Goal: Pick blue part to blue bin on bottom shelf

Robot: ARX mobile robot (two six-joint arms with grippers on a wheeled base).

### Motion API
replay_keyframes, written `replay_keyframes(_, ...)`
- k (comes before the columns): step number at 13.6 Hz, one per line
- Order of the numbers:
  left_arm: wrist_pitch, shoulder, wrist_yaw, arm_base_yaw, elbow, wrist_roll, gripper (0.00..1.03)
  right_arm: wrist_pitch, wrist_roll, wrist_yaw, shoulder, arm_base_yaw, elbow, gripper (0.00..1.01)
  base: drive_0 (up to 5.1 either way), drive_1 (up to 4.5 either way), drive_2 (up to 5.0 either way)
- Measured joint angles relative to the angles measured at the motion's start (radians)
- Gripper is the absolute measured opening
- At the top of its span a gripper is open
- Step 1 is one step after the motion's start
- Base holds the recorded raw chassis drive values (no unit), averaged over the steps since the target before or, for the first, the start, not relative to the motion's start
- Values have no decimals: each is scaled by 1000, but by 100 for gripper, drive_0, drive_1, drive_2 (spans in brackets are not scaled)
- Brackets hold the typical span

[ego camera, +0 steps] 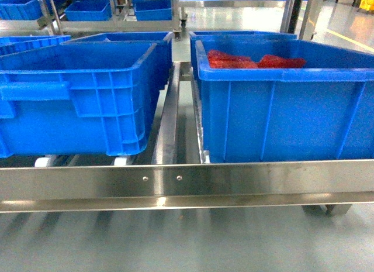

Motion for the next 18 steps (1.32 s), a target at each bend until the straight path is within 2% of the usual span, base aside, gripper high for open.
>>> replay_keyframes(14,0,2,0,0,0,0,44,0,0,0,0,0,0,98,0,398,-398)
replay_keyframes(18,0,2,0,0,0,0,44,0,0,0,0,0,0,98,0,0,0)
